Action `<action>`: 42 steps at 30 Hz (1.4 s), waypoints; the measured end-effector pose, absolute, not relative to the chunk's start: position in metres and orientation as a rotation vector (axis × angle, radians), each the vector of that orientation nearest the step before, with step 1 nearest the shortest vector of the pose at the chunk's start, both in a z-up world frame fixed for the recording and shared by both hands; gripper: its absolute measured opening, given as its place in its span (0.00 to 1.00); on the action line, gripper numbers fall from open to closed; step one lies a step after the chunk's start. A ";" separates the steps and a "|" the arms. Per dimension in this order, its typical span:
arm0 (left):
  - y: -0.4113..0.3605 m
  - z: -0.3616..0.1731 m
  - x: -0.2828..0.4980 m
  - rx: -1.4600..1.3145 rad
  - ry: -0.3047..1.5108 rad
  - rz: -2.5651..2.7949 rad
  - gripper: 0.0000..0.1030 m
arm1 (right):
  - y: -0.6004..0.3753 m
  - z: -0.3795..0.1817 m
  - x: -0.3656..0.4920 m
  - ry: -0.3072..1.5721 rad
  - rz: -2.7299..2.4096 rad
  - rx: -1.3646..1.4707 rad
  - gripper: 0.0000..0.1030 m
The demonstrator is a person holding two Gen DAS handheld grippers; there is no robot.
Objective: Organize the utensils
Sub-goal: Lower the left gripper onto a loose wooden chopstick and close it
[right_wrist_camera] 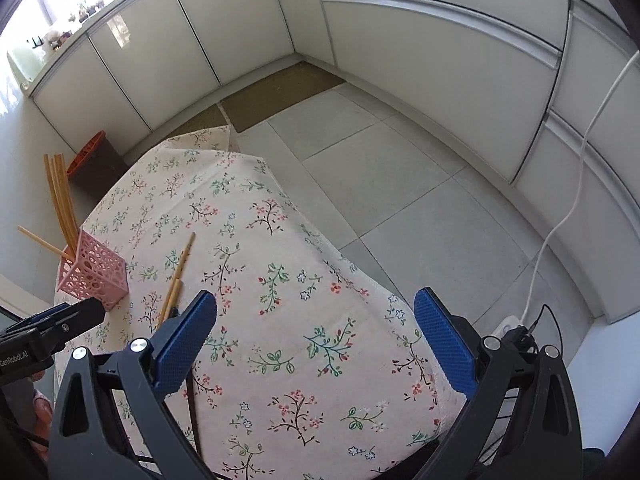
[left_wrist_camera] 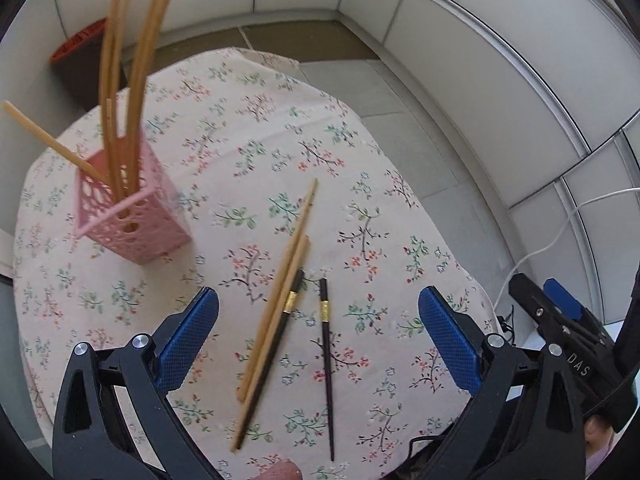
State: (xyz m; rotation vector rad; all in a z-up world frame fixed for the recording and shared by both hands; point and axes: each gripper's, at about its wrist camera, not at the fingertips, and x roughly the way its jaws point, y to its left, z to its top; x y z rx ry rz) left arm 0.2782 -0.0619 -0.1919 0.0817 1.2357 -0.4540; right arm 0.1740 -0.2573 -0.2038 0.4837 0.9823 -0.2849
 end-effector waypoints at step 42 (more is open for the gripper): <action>-0.122 -0.288 0.375 0.279 1.244 -0.353 0.33 | -0.270 -0.270 0.197 1.270 -0.169 0.717 0.93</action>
